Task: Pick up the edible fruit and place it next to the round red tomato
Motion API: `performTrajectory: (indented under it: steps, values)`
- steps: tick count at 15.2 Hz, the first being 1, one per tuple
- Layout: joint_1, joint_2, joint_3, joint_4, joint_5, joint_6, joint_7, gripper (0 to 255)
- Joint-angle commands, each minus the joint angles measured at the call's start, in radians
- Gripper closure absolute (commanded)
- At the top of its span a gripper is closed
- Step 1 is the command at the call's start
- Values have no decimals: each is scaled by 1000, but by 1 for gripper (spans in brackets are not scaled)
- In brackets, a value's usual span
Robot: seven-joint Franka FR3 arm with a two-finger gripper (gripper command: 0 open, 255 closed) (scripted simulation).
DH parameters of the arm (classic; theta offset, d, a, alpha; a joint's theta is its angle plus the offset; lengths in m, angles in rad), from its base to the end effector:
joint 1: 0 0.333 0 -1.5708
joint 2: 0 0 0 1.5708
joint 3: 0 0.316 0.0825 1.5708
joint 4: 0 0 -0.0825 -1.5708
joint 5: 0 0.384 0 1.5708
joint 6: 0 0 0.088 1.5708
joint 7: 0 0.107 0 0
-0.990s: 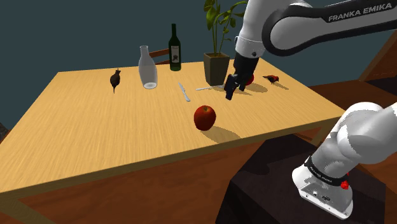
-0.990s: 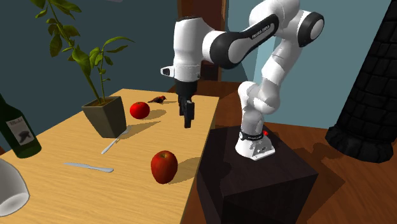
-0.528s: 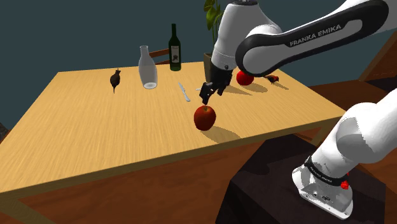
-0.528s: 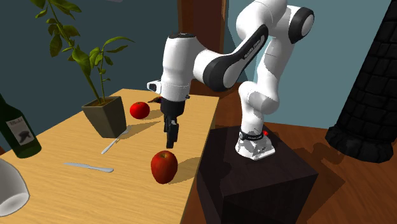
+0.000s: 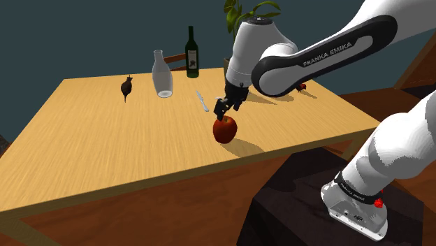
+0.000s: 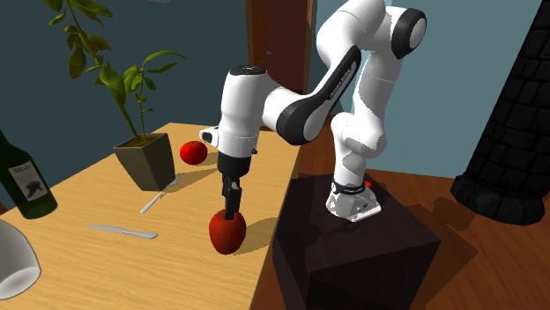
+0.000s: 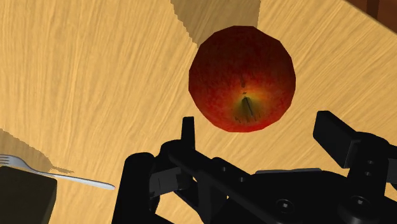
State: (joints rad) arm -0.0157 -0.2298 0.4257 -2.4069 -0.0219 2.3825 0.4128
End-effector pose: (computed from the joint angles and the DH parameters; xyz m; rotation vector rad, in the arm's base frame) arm 0.4398 0.1938 0.4118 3.0955 0.0163 0.3314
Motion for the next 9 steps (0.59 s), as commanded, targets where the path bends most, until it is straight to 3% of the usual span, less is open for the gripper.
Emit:
performTrajectory:
  steps: [1,8,9]
  values:
    - [-3,19,5,-4,-11,22,11,0]
    - [-3,19,5,-4,-11,22,11,0]
    - [-3,19,5,-4,-11,22,11,255]
